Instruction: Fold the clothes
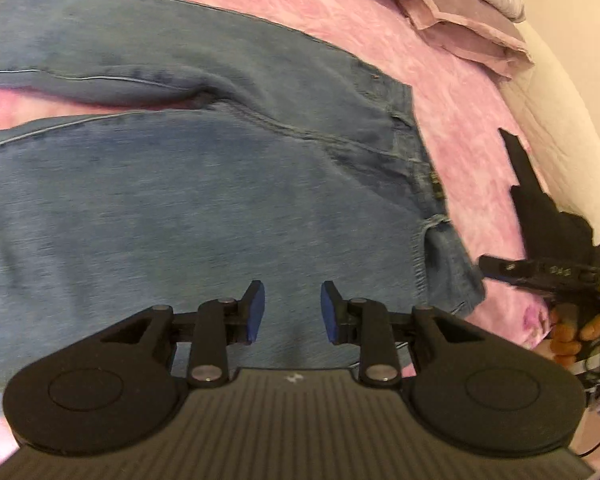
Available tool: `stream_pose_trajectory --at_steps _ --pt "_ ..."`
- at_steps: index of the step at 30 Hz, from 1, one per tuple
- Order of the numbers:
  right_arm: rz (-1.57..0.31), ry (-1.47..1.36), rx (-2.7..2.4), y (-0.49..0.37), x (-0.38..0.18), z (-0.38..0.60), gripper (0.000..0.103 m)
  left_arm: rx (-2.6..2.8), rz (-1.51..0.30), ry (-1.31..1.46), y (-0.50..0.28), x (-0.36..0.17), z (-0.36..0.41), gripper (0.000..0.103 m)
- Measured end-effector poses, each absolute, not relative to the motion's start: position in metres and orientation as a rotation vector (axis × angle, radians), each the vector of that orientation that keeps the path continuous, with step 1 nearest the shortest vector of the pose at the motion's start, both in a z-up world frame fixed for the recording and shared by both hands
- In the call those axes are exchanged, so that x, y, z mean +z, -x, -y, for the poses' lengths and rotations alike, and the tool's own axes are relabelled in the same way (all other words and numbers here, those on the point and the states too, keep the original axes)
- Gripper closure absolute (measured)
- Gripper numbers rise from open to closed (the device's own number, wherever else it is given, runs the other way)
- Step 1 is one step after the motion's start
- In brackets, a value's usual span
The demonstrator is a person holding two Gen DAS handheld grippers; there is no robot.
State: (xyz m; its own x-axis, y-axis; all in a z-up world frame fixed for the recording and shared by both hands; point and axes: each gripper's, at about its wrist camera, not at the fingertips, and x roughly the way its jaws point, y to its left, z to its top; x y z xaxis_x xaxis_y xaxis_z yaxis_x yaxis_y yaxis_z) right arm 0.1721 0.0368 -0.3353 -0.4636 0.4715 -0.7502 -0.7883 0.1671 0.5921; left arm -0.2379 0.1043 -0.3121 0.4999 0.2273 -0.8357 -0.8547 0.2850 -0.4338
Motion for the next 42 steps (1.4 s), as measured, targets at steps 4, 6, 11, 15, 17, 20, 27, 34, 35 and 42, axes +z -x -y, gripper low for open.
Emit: stream_pose_trajectory --at_steps 4,6,11,15,17,20,27,34,35,42 --pt "-1.495 0.284 1.668 -0.169 -0.351 -0.048 0.087 0.854 -0.732 1.043 0.215 -0.317 -0.101 0.076" --pt "-1.459 0.293 1.7 -0.172 -0.348 -0.047 0.101 0.883 -0.71 1.057 0.207 -0.32 -0.094 0.076" --pt "-1.342 0.404 1.693 -0.184 -0.352 -0.043 0.102 0.956 -0.692 1.088 0.188 -0.327 -0.074 0.076" --pt "-1.197 0.562 1.691 -0.164 -0.342 -0.045 0.101 0.989 -0.697 1.093 0.176 -0.327 -0.061 0.076" --pt "-1.156 0.614 1.675 -0.156 -0.333 -0.045 0.095 1.01 -0.702 1.089 0.174 -0.325 -0.058 0.076" --pt "-1.188 0.6 1.645 -0.154 -0.33 -0.041 0.07 1.031 -0.693 1.09 0.176 -0.322 -0.058 0.076" --pt "-1.061 0.738 1.523 -0.135 -0.32 -0.039 0.067 0.984 -0.68 1.06 0.17 -0.326 -0.07 0.076" --pt "-1.025 0.786 1.48 -0.102 -0.335 -0.029 0.067 0.899 -0.75 0.927 0.136 -0.358 -0.086 0.075" --pt "-1.027 0.773 1.447 -0.101 -0.333 -0.026 0.067 0.884 -0.775 0.891 0.132 -0.356 -0.086 0.075" --pt "-1.137 0.697 1.274 -0.086 -0.277 0.006 0.067 0.77 -0.777 0.981 0.19 -0.313 -0.072 0.077"
